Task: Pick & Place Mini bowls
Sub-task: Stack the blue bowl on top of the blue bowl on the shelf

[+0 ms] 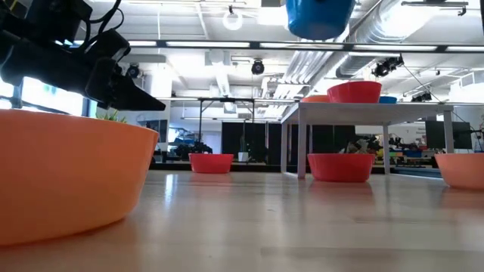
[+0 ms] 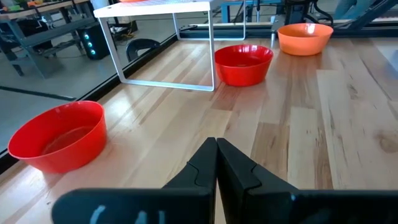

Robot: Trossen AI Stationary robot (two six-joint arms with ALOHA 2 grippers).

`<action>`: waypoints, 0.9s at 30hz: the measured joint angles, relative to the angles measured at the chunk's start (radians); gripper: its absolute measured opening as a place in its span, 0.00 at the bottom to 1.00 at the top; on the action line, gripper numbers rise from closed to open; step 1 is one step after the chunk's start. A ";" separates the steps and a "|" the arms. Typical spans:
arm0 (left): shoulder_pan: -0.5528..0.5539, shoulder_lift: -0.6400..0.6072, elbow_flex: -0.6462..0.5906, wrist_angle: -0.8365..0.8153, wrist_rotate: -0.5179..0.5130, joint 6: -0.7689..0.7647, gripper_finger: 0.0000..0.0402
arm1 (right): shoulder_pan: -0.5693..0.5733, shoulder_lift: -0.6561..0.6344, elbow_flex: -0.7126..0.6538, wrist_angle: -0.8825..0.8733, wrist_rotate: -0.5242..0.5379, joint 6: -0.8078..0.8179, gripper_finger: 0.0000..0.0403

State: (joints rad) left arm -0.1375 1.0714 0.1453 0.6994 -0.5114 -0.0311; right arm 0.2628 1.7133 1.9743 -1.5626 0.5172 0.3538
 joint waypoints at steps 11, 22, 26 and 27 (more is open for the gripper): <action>0.000 0.000 0.000 -0.013 0.000 0.000 0.00 | -0.532 -0.279 -0.184 0.011 -0.067 -0.206 0.00; 0.000 0.000 0.000 -0.009 -0.004 0.000 0.00 | -0.890 -0.304 -0.224 0.065 -0.151 -0.401 0.00; 0.000 0.000 0.000 -0.010 -0.003 0.000 0.00 | -0.966 -0.278 -0.224 0.105 -0.191 -0.446 0.00; 0.000 0.000 0.000 -0.012 -0.003 0.000 0.00 | -0.983 -0.272 -0.224 0.112 -0.196 -0.453 0.00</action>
State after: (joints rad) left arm -0.1375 1.0715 0.1453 0.6875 -0.5148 -0.0311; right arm -0.7203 1.4414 1.7508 -1.4507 0.3209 -0.0990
